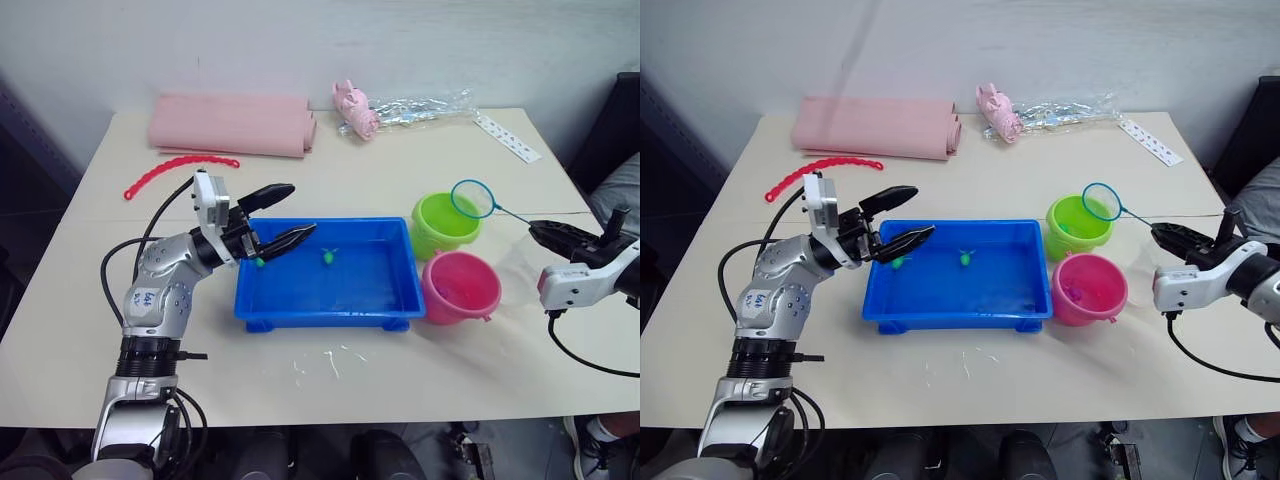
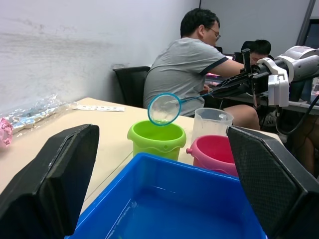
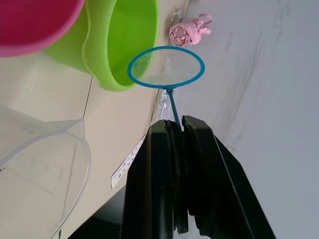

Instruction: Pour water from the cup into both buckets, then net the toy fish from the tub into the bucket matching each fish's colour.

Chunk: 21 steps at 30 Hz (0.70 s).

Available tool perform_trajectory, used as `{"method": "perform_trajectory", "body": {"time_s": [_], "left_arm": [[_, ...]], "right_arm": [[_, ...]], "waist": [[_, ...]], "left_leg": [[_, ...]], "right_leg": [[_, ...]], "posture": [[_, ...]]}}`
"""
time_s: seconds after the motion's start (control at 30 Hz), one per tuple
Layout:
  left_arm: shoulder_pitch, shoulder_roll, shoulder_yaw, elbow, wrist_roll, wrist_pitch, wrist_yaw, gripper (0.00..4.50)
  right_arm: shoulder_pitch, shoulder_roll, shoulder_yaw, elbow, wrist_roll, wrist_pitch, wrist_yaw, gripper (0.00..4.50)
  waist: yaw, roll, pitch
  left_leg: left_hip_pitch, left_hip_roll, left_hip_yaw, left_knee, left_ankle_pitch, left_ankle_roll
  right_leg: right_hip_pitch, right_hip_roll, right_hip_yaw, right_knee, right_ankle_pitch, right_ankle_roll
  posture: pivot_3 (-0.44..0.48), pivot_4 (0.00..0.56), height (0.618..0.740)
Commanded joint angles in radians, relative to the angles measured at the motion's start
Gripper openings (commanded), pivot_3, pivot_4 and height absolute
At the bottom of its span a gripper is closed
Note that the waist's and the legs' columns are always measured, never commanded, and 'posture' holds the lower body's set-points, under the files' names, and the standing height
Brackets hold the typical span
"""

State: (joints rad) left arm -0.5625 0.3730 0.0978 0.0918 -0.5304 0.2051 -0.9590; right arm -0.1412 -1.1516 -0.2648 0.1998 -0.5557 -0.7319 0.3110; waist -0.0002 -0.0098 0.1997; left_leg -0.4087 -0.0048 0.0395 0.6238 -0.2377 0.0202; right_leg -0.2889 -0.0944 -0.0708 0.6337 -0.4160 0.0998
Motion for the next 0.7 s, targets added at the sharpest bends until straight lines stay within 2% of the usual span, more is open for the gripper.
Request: {"method": "perform_trajectory", "body": {"time_s": [0.03, 0.13, 0.2, 0.27, 0.37, 0.47, 0.6, 0.7], "left_arm": [[-0.006, 0.017, 0.013, -0.013, -0.002, -0.021, -0.013, 4.47], [0.021, 0.055, 0.037, -0.03, -0.016, -0.031, -0.052, 4.47], [0.042, 0.091, 0.069, -0.036, -0.037, -0.021, -0.071, 4.47], [0.063, 0.127, 0.092, -0.038, -0.048, -0.012, -0.091, 4.47], [0.114, 0.202, 0.124, -0.036, -0.051, 0.007, -0.13, 4.47], [0.175, 0.267, 0.15, -0.039, -0.054, 0.015, -0.163, 4.47], [0.259, 0.316, 0.194, -0.063, -0.052, 0.014, -0.163, 4.47], [0.311, 0.329, 0.222, -0.096, -0.059, 0.022, -0.144, 4.47]], "right_arm": [[-0.006, 0.061, -0.033, -0.042, 0.234, 0.067, 0.043, 0.0], [-0.002, 0.122, -0.038, -0.112, 0.541, 0.211, 0.186, 0.0], [-0.016, 0.168, -0.041, -0.217, 0.811, 0.425, 0.289, 0.0], [-0.029, 0.189, -0.047, -0.312, 1.006, 0.602, 0.35, 0.0], [-0.017, 0.163, -0.02, -0.451, 1.199, 0.825, 0.445, 0.0], [0.001, 0.134, 0.01, -0.559, 1.345, 1.035, 0.505, 0.0], [-0.063, 0.075, 0.116, -0.627, 1.355, 1.346, 0.407, 0.0], [-0.142, 0.08, 0.171, -0.625, 1.414, 1.508, 0.411, 0.0]], "waist": [[-0.001, 0.0, 0.0], [-0.004, 0.0, 0.0], [-0.005, 0.0, 0.0], [-0.003, 0.0, 0.0], [0.0, 0.001, 0.0], [0.0, 0.001, 0.0], [-0.001, 0.001, 0.001], [-0.001, 0.001, 0.001]], "left_leg": [[0.0, 0.0, 0.0, 0.0, 0.0, 0.0], [0.0, 0.0, 0.0, 0.0, 0.0, 0.0], [0.001, 0.0, 0.0, 0.0, 0.0, 0.0], [0.0, 0.001, 0.0, 0.0, 0.0, 0.0], [0.0, 0.001, -0.001, 0.0, 0.0, 0.0], [0.0, 0.001, -0.002, 0.0, 0.0, 0.001], [0.0, 0.001, -0.002, 0.0, -0.001, 0.001], [0.0, 0.001, -0.003, 0.0, -0.001, 0.001]], "right_leg": [[0.0, 0.0, 0.0, 0.0, 0.0, 0.0], [0.0, 0.0, 0.0, 0.002, 0.0, 0.0], [0.0, 0.001, 0.0, 0.004, 0.0, 0.0], [0.0, 0.001, 0.0, 0.004, 0.0, 0.0], [0.0, 0.0, 0.0, 0.004, 0.0, 0.0], [0.0, 0.0, 0.0, 0.003, 0.0, 0.0], [0.0, -0.002, 0.0, 0.0, 0.0, 0.0], [0.0, -0.002, 0.0, -0.001, 0.0, 0.0]], "posture": [[0.0, 0.15, 0.74], [0.0, 0.15, 0.74], [0.0, 0.15, 0.74], [0.0, 0.15, 0.74], [0.0, 0.15, 0.74], [0.0, 0.15, 0.74], [0.0, 0.15, 0.74], [0.0, 0.15, 0.74]]}}
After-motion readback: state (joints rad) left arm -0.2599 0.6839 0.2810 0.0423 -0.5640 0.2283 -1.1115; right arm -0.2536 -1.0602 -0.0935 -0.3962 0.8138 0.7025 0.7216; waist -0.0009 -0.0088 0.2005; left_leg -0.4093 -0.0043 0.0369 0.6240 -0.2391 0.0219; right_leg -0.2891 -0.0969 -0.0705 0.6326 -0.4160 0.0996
